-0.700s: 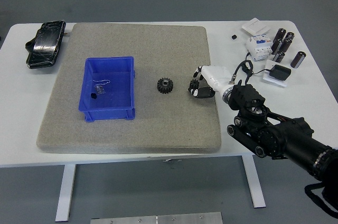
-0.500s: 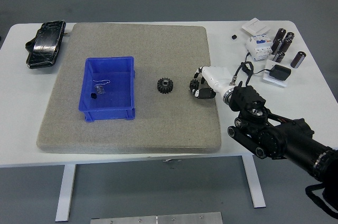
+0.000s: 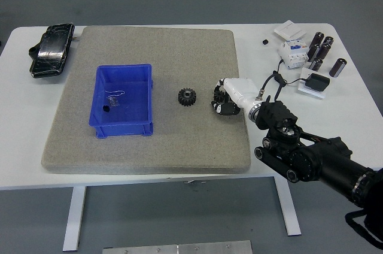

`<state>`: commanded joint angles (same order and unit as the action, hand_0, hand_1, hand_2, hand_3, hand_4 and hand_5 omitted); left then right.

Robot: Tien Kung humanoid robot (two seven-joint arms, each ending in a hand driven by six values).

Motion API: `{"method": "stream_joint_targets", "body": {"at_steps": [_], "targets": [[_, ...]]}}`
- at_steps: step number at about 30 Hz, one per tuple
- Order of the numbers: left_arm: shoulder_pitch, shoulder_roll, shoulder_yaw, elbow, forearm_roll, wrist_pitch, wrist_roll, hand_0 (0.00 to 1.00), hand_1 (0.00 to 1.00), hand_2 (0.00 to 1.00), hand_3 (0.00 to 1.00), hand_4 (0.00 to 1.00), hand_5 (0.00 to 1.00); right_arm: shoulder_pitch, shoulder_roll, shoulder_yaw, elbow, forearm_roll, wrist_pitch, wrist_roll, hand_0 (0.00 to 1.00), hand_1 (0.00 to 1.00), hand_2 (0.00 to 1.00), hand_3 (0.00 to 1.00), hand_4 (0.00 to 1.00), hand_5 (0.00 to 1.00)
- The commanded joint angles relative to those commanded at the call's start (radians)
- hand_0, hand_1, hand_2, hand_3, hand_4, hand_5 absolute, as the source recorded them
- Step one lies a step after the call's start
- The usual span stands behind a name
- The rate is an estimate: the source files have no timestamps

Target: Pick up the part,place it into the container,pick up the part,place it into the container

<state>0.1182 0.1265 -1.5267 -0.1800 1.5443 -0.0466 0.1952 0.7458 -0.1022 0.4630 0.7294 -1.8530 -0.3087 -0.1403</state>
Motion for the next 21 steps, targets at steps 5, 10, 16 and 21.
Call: {"method": "stream_joint_targets", "body": {"at_steps": [5, 10, 16, 21], "targets": [[0.000, 0.000, 0.001, 0.000, -0.003, 0.000, -0.001, 0.663, 0.619, 0.574, 0.580, 0.678, 0.463, 0.000, 0.001, -0.006, -0.005, 0.009, -0.011, 0.010, 0.317, 0.440, 0.372, 0.568, 0.617, 0.351], [-0.001, 0.001, 0.002, 0.000, -0.004, 0.001, -0.001, 0.662, 0.619, 0.575, 0.580, 0.678, 0.465, 0.001, 0.003, -0.011, -0.018, 0.017, -0.019, 0.018, 0.311, 0.437, 0.368, 0.491, 0.602, 0.345], [-0.002, 0.001, 0.005, 0.000, -0.006, 0.001, -0.003, 0.662, 0.619, 0.575, 0.580, 0.678, 0.466, 0.004, 0.003, -0.017, -0.034, 0.023, -0.029, 0.026, 0.308, 0.434, 0.368, 0.482, 0.604, 0.344], [-0.002, 0.001, 0.008, 0.000, -0.010, 0.000, -0.005, 0.662, 0.619, 0.576, 0.581, 0.676, 0.473, 0.004, 0.003, -0.021, -0.042, 0.027, -0.035, 0.031, 0.307, 0.432, 0.364, 0.476, 0.602, 0.347]]}}
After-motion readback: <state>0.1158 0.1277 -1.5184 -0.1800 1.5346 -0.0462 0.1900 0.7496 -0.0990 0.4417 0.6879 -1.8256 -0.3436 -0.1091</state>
